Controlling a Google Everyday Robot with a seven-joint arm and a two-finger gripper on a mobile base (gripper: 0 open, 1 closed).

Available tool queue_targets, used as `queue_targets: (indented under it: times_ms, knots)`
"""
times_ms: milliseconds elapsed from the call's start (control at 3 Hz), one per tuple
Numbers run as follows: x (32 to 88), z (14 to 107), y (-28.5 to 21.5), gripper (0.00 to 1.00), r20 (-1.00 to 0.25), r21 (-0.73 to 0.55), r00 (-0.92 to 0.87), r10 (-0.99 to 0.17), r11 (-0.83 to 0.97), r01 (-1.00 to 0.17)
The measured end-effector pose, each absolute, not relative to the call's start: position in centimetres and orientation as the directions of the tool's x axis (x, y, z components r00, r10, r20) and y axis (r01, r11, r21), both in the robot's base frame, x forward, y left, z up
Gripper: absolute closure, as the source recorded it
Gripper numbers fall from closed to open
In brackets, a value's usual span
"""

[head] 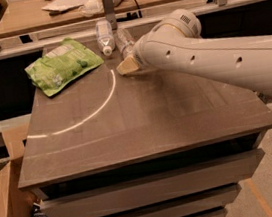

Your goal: Move water bottle near blue plastic bottle

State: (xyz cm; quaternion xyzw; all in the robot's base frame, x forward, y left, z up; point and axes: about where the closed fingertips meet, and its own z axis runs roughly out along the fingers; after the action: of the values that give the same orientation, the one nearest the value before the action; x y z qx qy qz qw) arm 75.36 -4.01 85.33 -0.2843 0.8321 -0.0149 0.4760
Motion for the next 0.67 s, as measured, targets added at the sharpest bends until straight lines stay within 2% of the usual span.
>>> queue_targets:
  times_ms: [667]
  knots:
    - [73.81,85.12,-4.69,0.00,-0.831,-0.206,-0.368,-0.418,0.845,-0.494]
